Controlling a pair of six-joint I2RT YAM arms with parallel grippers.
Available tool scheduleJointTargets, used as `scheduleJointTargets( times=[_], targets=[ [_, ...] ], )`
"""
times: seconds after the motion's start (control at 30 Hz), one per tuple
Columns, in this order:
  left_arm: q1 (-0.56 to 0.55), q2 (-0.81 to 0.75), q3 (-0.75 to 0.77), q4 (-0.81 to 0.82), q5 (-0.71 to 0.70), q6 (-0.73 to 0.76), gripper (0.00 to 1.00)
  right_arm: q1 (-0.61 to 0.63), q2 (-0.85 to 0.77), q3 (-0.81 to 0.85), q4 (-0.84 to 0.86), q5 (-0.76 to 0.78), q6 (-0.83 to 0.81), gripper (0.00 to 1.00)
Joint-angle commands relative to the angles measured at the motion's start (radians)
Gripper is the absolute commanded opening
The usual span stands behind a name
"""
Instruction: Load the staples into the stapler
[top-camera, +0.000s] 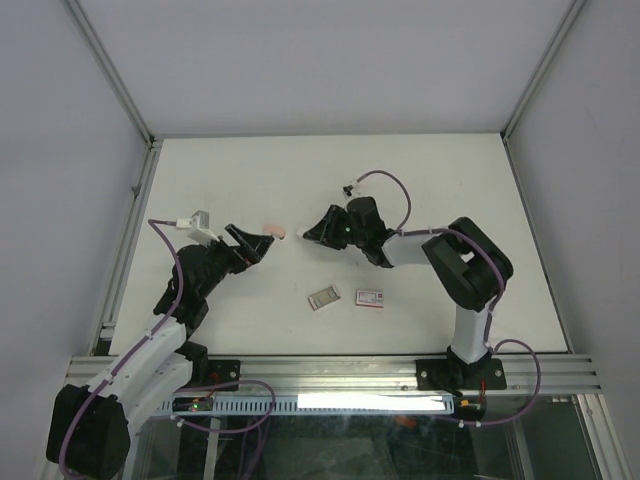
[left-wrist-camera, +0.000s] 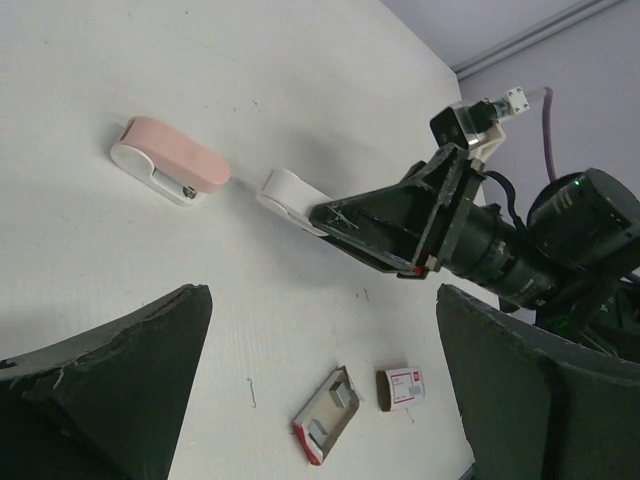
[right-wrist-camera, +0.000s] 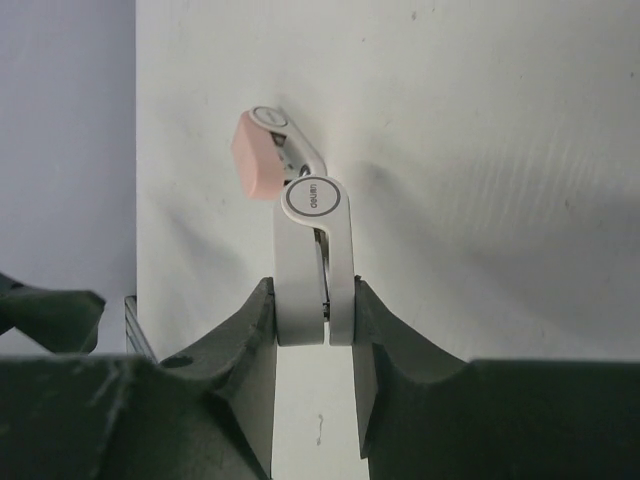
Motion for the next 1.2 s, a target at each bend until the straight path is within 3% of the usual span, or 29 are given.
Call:
scheduleJointTargets(
  times=[0.0, 0.1, 0.27, 0.4, 0.87, 1.03, 1.17],
  targets=[
    [0.01, -0.027, 0.007, -0.002, -0.018, 0.031, 0.99, -0.014, 0.081, 0.106, 0.033, -0.006, -0.031, 0.0],
    [0.01, -0.037, 0.009, -0.018, -0.022, 0.037, 0.99, -0.025, 0.13, 0.143, 0.018, -0.014, -0.036, 0.02],
    [0.01, -0.044, 0.013, -0.043, -0.03, 0.048, 0.99, -0.033, 0.143, 0.172, -0.061, 0.023, -0.089, 0.48],
    [0.01, -0.046, 0.008, -0.045, -0.036, 0.047, 0.99, -0.038, 0.113, 0.161, -0.118, 0.087, -0.14, 0.65],
    [0.038, 0.052, 0.079, -0.081, -0.121, 0.15, 0.99, -0.08, -0.133, 0.034, -0.271, 0.304, -0.37, 0.87],
    [0.148, 0.152, 0.083, 0.0, -0.118, 0.168, 0.99, -0.154, -0.278, -0.045, -0.341, 0.306, -0.469, 0.89],
    [0.319, 0.186, 0.047, 0.082, -0.074, 0.18, 0.99, -0.289, -0.458, -0.166, -0.329, 0.268, -0.502, 0.89]
  ],
)
